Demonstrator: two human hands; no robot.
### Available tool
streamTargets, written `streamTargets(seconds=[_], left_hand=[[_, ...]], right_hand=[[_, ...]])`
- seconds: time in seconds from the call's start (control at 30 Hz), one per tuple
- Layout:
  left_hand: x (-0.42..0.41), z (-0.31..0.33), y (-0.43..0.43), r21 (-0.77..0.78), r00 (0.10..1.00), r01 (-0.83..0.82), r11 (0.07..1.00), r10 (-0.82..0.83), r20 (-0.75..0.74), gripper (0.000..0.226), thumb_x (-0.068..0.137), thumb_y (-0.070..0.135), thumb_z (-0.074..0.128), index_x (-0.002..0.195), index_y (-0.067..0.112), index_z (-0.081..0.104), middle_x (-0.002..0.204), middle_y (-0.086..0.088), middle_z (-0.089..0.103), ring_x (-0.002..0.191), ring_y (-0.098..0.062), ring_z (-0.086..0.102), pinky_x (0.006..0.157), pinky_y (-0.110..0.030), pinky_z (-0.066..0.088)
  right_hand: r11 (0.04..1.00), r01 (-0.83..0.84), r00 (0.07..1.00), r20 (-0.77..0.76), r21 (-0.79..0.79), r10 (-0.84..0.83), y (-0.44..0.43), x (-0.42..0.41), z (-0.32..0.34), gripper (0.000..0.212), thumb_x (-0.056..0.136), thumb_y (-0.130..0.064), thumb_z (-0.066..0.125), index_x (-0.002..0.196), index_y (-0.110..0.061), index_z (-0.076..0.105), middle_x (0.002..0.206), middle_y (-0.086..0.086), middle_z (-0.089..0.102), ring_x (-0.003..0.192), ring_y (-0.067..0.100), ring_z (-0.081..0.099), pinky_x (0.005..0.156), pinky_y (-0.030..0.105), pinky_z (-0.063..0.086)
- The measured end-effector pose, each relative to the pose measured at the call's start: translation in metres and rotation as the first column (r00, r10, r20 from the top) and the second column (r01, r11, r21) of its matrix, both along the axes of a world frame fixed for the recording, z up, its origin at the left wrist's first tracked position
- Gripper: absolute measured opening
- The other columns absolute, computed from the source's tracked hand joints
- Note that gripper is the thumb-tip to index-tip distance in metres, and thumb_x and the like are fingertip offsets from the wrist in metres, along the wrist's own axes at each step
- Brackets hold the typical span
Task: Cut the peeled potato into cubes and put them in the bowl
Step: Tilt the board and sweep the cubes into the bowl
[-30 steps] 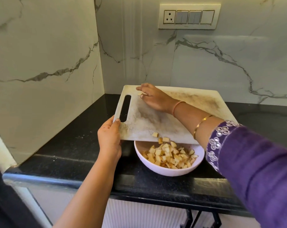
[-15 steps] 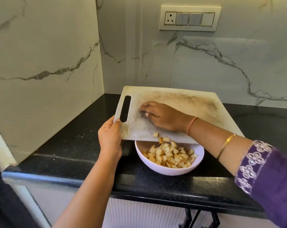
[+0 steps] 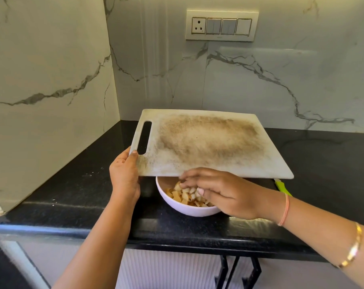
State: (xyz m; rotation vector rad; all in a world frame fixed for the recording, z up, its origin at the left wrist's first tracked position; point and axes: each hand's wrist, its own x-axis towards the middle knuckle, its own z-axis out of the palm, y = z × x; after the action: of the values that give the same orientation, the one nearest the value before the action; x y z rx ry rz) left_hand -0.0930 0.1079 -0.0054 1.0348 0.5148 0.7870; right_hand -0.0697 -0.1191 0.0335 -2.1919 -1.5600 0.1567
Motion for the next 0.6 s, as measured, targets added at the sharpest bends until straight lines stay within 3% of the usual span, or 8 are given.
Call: streamTargets(seconds=[0.1, 0.23, 0.33, 0.4, 0.5, 0.6], left_hand=[[0.0, 0.002, -0.003, -0.008, 1.0, 0.003, 1.0, -0.003, -0.001, 0.02, 0.096, 0.013, 0.052, 0.113, 0.013, 0.063, 0.099, -0.007, 0.063, 0.088, -0.017, 0.061, 0.067, -0.028, 0.052], [-0.002, 0.003, -0.004, -0.018, 1.0, 0.001, 1.0, -0.002, -0.013, 0.018, 0.097, 0.014, 0.052, 0.11, 0.014, 0.064, 0.097, -0.005, 0.063, 0.086, -0.016, 0.062, 0.071, -0.031, 0.054], [-0.002, 0.004, -0.006, -0.027, 1.0, 0.002, 1.0, -0.003, -0.028, 0.015, 0.096, 0.015, 0.053, 0.106, 0.016, 0.064, 0.099, -0.006, 0.064, 0.088, -0.017, 0.062, 0.077, -0.034, 0.056], [-0.002, 0.007, -0.006, -0.036, 1.0, 0.008, 0.999, -0.009, -0.027, 0.013, 0.096, 0.015, 0.052, 0.102, 0.016, 0.064, 0.098, -0.006, 0.063, 0.087, -0.017, 0.062, 0.076, -0.034, 0.056], [-0.001, 0.008, -0.006, -0.053, 0.999, 0.003, 0.999, -0.005, -0.035, 0.015, 0.096, 0.015, 0.053, 0.106, 0.014, 0.064, 0.097, -0.006, 0.064, 0.086, -0.017, 0.063, 0.075, -0.033, 0.056], [0.0, 0.009, -0.008, -0.092, 0.999, 0.008, 0.996, -0.012, -0.048, 0.016, 0.096, 0.015, 0.053, 0.109, 0.014, 0.063, 0.097, -0.005, 0.064, 0.086, -0.017, 0.065, 0.078, -0.035, 0.057]], right_hand=[[0.993, 0.083, 0.996, 0.032, 0.085, -0.086, -0.009, 0.011, 0.006, 0.033, 0.101, -0.013, 0.038, 0.128, -0.021, 0.055, 0.142, -0.019, 0.03, 0.133, -0.007, 0.022, 0.102, 0.005, 0.029], [0.95, 0.291, 0.955, -0.086, 0.114, -0.282, -0.019, 0.035, 0.008, 0.034, 0.101, -0.014, 0.038, 0.131, -0.018, 0.053, 0.142, -0.012, 0.036, 0.132, -0.002, 0.026, 0.11, 0.013, 0.022], [0.97, 0.242, 0.969, -0.059, 0.009, -0.241, -0.023, 0.031, 0.001, 0.038, 0.101, -0.015, 0.037, 0.139, -0.019, 0.045, 0.149, -0.01, 0.033, 0.133, -0.008, 0.019, 0.103, -0.001, 0.011], [0.985, 0.173, 0.982, -0.072, -0.028, -0.175, -0.021, 0.022, -0.003, 0.04, 0.102, -0.016, 0.037, 0.141, -0.021, 0.041, 0.149, -0.013, 0.031, 0.135, -0.01, 0.016, 0.103, -0.001, 0.008], [0.996, 0.091, 0.979, -0.181, -0.019, -0.093, -0.016, 0.009, -0.002, 0.04, 0.101, -0.013, 0.038, 0.139, -0.022, 0.044, 0.141, -0.018, 0.04, 0.129, -0.015, 0.028, 0.106, 0.004, 0.018], [0.987, 0.114, 0.965, -0.249, 0.114, -0.083, -0.018, 0.011, 0.005, 0.037, 0.1, -0.009, 0.038, 0.131, -0.026, 0.049, 0.129, -0.023, 0.047, 0.119, -0.019, 0.037, 0.101, 0.007, 0.032]])
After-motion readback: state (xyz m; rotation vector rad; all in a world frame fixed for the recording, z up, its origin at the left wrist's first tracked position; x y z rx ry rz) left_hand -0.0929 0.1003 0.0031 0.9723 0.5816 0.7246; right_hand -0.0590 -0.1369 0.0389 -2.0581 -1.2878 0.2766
